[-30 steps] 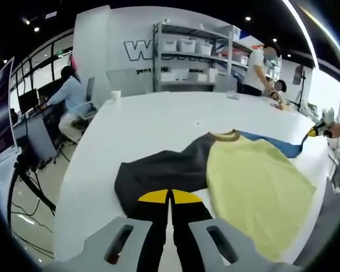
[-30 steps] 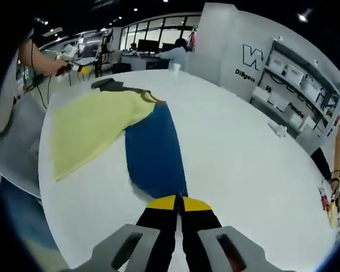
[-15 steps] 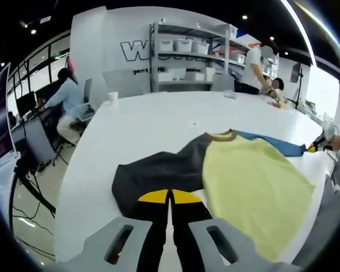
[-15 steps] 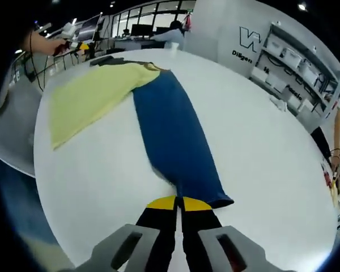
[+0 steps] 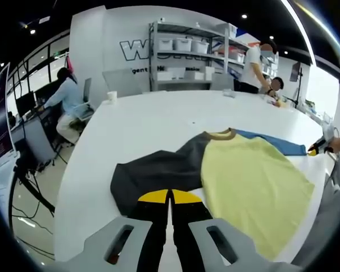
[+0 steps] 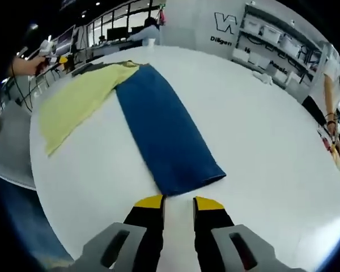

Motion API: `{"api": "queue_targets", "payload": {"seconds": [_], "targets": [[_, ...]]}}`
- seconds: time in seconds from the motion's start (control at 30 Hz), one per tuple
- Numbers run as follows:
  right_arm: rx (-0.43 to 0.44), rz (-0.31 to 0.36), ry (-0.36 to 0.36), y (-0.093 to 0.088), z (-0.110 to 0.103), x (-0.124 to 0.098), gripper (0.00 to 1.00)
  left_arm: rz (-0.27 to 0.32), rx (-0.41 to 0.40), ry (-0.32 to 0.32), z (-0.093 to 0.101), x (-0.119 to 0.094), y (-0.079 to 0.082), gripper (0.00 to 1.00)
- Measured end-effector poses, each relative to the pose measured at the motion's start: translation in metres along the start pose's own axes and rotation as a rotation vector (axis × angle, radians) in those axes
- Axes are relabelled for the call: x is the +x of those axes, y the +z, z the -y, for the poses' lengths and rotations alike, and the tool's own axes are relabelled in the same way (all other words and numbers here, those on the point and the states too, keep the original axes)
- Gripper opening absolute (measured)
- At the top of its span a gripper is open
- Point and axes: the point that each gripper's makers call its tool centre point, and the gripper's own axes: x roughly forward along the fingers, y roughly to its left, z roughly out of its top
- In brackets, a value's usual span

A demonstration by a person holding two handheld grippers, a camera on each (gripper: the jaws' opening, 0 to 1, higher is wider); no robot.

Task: Fold the garment on the visible template until the final outline fits inside the template.

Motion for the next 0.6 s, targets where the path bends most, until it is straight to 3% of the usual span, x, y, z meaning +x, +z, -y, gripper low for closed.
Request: {"api": "queue_targets", "payload": {"seconds": [0.27,0.4,0.6], "targets": [[0.157,0.072,-0.058,0.020,0.031,0.007,0.17,-0.009,-0.001,0.002,0.001,0.001,-0.004,0.00],[0.187,0.025,-0.082,0.018,0.039,0.024,0.20,-0.015,-0.002,0.001,0.003,0.002,-0.006,0.00],[0.247,0.037,-0.094,0.027,0.046,0.034,0.21,-0.014,-0.003,0.006,0.000,0.000,-0.006,0.00]]}}
